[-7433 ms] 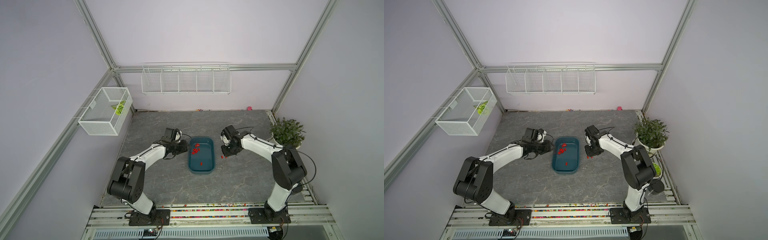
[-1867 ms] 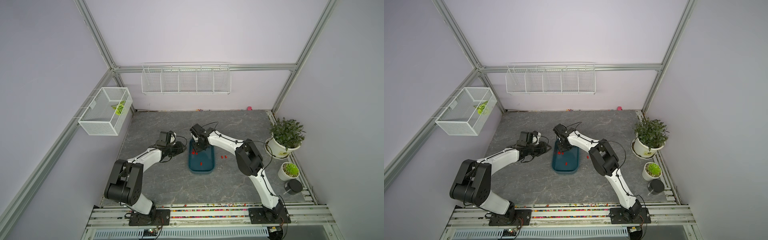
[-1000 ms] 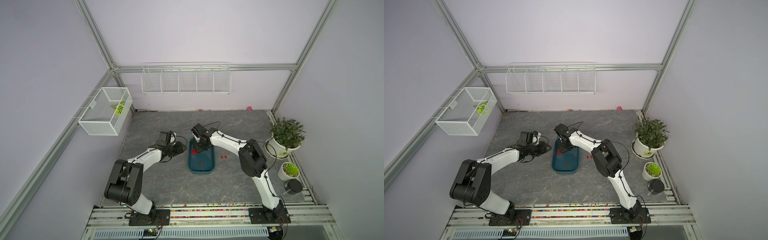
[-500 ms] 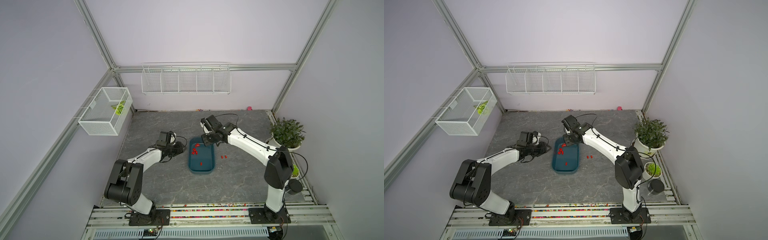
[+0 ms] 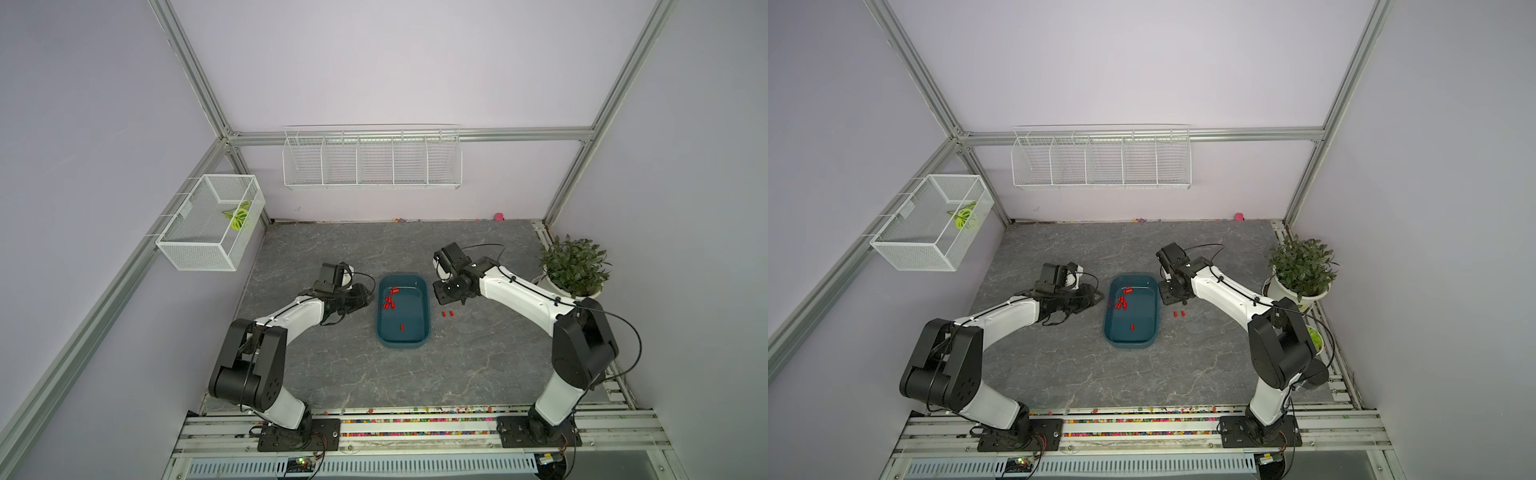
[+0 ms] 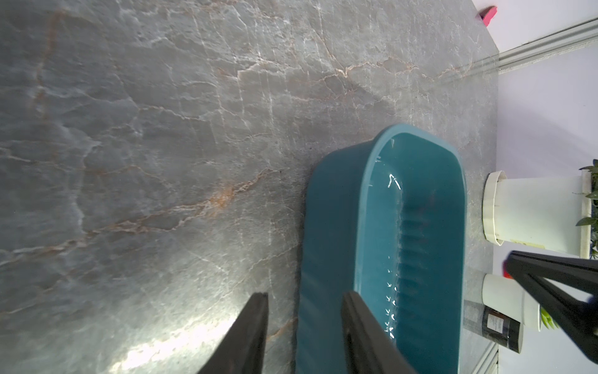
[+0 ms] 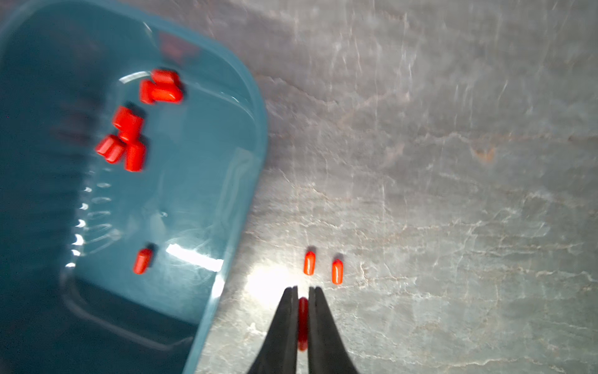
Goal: Take the screw protection sleeves out of the storage box
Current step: Place the screw protection sleeve at the center of the board.
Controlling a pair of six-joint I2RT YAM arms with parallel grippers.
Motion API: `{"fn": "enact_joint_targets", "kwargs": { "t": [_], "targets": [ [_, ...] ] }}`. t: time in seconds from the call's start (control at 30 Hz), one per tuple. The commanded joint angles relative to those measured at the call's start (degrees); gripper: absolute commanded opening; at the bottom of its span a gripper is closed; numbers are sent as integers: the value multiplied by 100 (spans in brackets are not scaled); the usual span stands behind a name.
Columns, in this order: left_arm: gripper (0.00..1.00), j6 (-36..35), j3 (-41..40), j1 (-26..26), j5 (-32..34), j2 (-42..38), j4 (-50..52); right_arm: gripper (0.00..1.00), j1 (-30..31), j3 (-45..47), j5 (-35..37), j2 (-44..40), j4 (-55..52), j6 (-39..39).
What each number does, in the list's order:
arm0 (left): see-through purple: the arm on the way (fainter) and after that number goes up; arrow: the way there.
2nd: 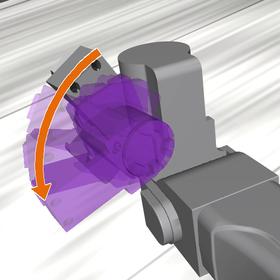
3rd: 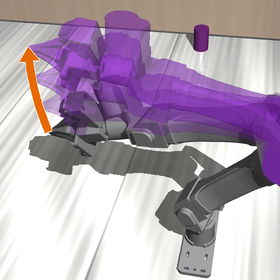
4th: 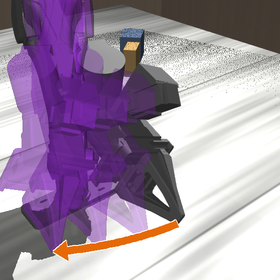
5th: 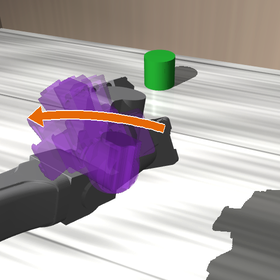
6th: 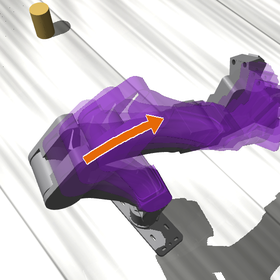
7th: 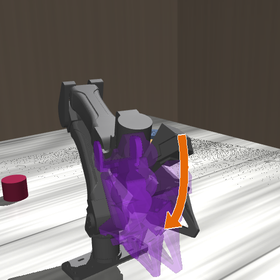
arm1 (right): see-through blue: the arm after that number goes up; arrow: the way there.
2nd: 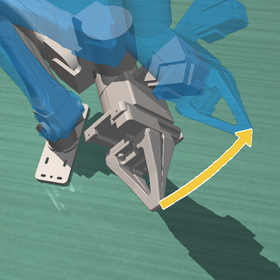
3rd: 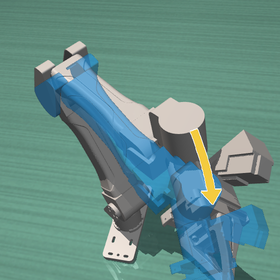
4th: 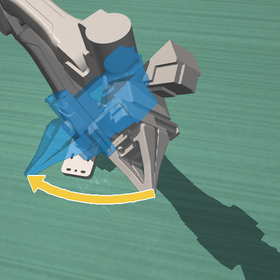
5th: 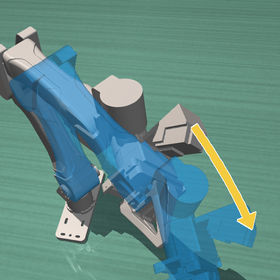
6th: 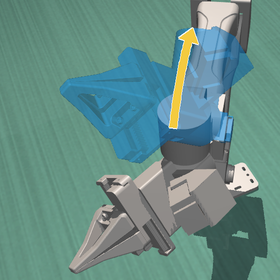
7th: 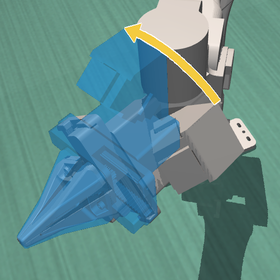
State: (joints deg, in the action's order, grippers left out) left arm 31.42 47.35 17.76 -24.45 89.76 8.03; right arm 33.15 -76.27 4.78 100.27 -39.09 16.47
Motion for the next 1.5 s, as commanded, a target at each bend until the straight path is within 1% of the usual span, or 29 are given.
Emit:
{"fn": "enact_joint_targets", "kwargs": {
  "t": [0.0, 0.3, 0.53, 0.7, 1.0, 1.23, 1.47],
  "targets": [
    [44, 23, 180, 56, 26, -105, 86, 12, -135, 247, -110, -28, 380, -143],
    [44, 29, 218, 91, 46, -61, 110, 12, -343, 695, -325, 556, 985, -220],
    [44, 31, 220, 111, 71, -68, 118, 14, -354, 466, -329, 1029, 1021, -297],
    [44, 22, 213, 110, 63, -59, 111, 19, -360, 395, -297, 1158, 983, -320],
    [44, -2, 204, 108, 58, -79, 135, 24, -359, 403, -242, 1032, 905, -318],
    [44, -4, 204, 112, 69, -99, 135, 29, -361, 334, -79, 707, 700, -354],
    [44, 4, 189, 106, 76, -115, 132, 31, -344, 184, -12, 323, 479, -376]
  ]
}}
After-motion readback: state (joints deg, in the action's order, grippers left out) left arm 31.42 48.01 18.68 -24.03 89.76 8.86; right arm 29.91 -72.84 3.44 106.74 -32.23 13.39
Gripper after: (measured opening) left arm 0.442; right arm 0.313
